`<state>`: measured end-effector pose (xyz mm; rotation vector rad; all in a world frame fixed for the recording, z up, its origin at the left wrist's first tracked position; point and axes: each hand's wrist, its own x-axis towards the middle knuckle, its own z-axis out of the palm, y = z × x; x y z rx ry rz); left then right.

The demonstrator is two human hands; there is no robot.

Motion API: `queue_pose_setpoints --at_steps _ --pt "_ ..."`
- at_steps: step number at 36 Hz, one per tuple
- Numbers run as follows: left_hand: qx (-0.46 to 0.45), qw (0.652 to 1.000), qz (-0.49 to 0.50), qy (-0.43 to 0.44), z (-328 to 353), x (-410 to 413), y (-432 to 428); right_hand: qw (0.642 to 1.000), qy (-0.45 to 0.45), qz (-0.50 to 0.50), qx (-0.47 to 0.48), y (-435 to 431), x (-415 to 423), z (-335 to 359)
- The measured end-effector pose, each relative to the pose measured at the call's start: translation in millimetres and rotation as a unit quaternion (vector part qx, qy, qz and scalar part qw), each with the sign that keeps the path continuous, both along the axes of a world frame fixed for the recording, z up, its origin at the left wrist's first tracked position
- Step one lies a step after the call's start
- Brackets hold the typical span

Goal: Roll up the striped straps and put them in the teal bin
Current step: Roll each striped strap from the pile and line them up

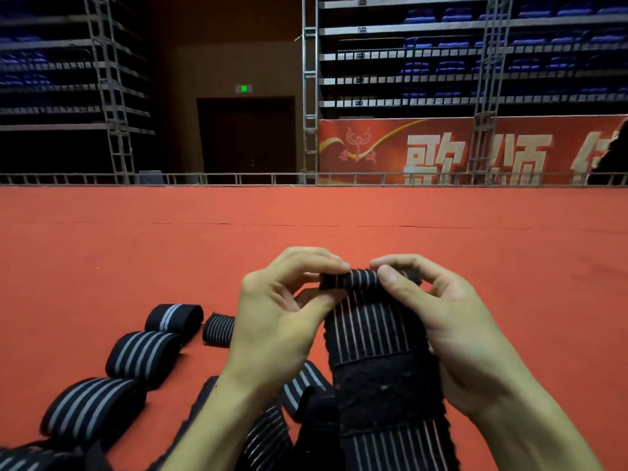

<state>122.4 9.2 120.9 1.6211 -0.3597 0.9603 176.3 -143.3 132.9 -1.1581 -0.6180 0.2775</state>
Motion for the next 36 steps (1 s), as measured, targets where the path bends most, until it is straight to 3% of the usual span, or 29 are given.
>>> queue_pose_setpoints --at_steps 6,10,21,27,30,36 --pt "-0.111 0.981 -0.121 0.107 5 -6 -3 0.999 -0.05 -0.007 0.005 -2 2 0" --pt "-0.088 0.98 -0.076 0.159 7 -6 -5 0.996 -0.079 -0.029 -0.004 0 2 -1" --pt "-0.029 0.999 0.023 0.039 4 -5 -2 0.996 -0.025 0.088 0.001 1 -7 1" --pt "-0.005 1.0 0.023 0.02 3 -2 -2 0.999 -0.027 0.029 0.005 9 -3 -3" --pt "-0.017 0.999 -0.003 0.035 2 -1 -3 0.999 -0.05 -0.015 0.005 12 0 -7" --pt "-0.082 0.983 -0.09 0.138 -3 1 3 0.999 -0.033 0.002 0.028 9 3 -9"
